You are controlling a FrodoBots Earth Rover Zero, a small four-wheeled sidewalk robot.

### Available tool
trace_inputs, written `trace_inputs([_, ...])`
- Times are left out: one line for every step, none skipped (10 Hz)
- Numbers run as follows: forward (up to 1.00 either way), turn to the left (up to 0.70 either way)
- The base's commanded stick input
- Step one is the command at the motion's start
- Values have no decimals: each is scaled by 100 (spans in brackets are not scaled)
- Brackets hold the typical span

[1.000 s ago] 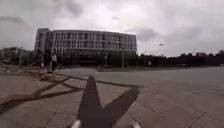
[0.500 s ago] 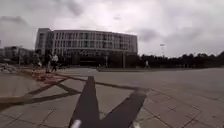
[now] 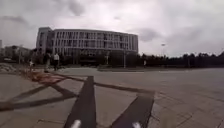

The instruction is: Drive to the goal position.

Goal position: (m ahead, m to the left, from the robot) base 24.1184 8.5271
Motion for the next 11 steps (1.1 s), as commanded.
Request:
trace_inputs([70, 0])
trace_inputs([70, 0])
trace_inputs([70, 0])
trace_inputs([70, 0])
trace_inputs([70, 0])
trace_inputs([70, 0])
trace_inputs([70, 0])
trace_inputs([70, 0])
trace_inputs([70, 0])
trace_inputs([70, 0])
trace_inputs([70, 0])
